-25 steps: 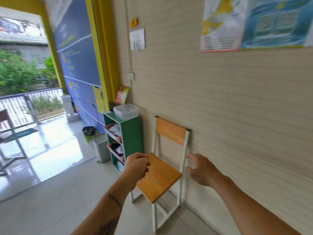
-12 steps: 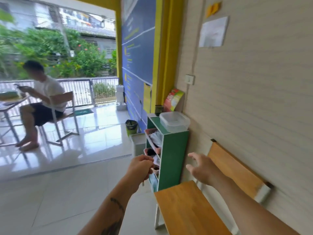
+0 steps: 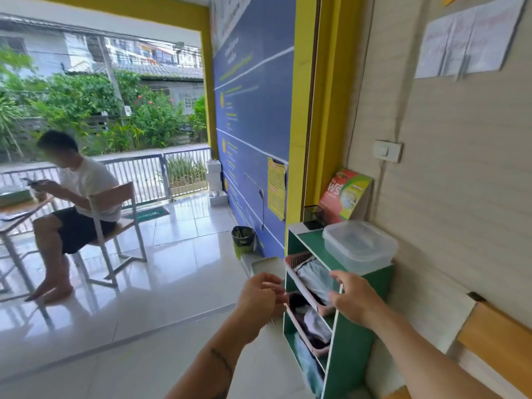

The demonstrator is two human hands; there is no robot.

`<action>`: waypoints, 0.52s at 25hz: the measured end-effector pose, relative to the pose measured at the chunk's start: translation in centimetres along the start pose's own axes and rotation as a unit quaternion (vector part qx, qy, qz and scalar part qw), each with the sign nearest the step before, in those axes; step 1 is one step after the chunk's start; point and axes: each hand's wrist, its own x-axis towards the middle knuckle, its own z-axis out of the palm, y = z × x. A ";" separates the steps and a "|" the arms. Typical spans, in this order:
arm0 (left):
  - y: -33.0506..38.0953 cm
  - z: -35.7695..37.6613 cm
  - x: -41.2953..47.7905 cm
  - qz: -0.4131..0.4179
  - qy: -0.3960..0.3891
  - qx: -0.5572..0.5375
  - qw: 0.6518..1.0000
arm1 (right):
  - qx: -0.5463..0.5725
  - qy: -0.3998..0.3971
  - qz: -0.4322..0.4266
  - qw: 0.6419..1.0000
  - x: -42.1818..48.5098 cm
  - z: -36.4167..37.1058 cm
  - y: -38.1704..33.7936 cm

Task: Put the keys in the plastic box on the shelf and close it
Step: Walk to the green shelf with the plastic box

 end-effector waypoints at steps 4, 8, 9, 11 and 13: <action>3.0 -0.5 8.0 0.036 -0.018 0.020 0.999 | -0.010 0.016 0.015 1.000 8.0 0.4 -0.9; 4.2 1.6 17.8 0.069 0.000 0.087 0.994 | -0.017 0.041 0.026 0.999 16.2 0.1 0.0; 4.6 2.5 20.2 0.069 -0.004 0.091 0.993 | -0.019 0.049 0.031 0.998 18.4 -0.2 0.5; 5.8 4.1 24.5 0.061 -0.013 0.090 0.994 | -0.031 0.060 0.041 0.997 22.3 -1.0 1.1; 7.0 5.6 28.1 0.034 -0.020 0.052 0.998 | -0.056 0.060 0.052 0.995 25.7 -1.7 1.9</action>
